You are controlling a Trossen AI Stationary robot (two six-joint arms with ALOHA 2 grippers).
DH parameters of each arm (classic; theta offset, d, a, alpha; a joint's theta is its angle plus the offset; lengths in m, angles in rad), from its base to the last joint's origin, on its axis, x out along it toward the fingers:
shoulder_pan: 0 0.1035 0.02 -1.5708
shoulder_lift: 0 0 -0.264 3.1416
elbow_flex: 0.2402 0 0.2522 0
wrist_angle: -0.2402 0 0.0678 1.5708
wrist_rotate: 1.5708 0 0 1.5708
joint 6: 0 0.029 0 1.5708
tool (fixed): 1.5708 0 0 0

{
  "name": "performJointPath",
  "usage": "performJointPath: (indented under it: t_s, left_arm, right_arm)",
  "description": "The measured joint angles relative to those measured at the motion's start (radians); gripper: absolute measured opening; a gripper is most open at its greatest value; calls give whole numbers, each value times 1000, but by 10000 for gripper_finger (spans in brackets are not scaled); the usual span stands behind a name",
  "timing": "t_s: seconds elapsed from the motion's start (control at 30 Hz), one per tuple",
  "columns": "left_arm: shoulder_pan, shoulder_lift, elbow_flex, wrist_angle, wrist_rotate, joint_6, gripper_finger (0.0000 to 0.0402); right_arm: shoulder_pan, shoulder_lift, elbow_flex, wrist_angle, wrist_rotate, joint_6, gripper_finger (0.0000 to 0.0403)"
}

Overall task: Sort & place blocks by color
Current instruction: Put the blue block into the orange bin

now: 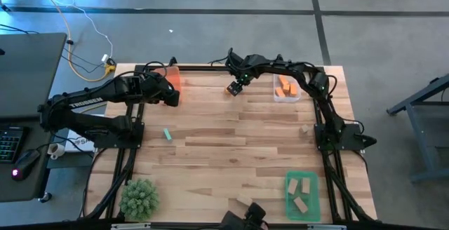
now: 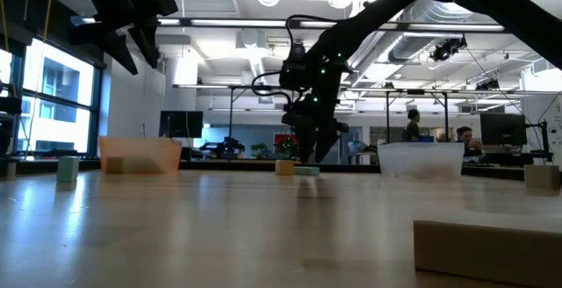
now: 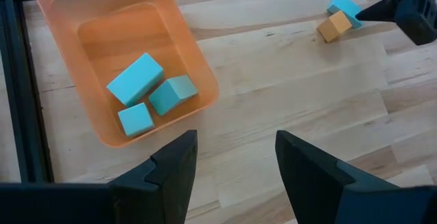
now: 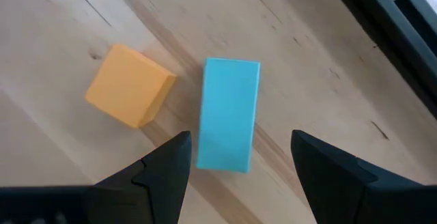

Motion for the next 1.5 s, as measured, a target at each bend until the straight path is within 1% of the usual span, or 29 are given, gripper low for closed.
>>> performJointPath:
  t_s: [0.17, 0.4, 0.5, 0.57, 0.67, 0.7, 0.73, 0.9, 1.17, 1.3, 1.4, 1.5]
  left_arm:
    - [0, 0, 0, 0, 0, 0, 187]
    - [0, 0, 0, 0, 0, 0, 187]
    - [0, 0, 0, 0, 0, 20, 187]
    - [0, 0, 0, 0, 1, 24, 187]
    - [0, 0, 0, 0, 3, 25, 187]
    - [0, 0, 0, 0, 3, 27, 187]
    - [0, 0, 0, 0, 3, 32, 187]
    - [0, 0, 0, 0, 3, 34, 187]
    - [0, 0, 0, 0, 4, 34, 187]
    - [0, 0, 0, 1, 11, 47, 187]
    - [0, 0, 0, 7, 35, 81, 187]
    - [0, 0, 0, 42, 46, 95, 187]
  right_arm:
    - [10, 43, 0, -2, -14, 0, 239]
    - [31, 62, 5, -6, 34, 2, 233]
    - [33, 63, 4, -7, 45, 1, 204]
    - [31, 64, 4, -14, 19, 1, 172]
    - [32, 64, 4, -31, 19, 2, 115]
    - [33, 61, 4, -41, 20, 0, 99]
    - [33, 57, 4, -58, 20, -3, 95]
    - [32, 11, -6, -137, 51, -15, 95]
    - [33, -109, -3, -178, 54, -5, 95]
    - [42, -175, -2, -172, 55, -3, 95]
    - [49, -221, -2, -147, 42, -9, 95]
    - [55, -262, -1, -74, -19, -25, 95]
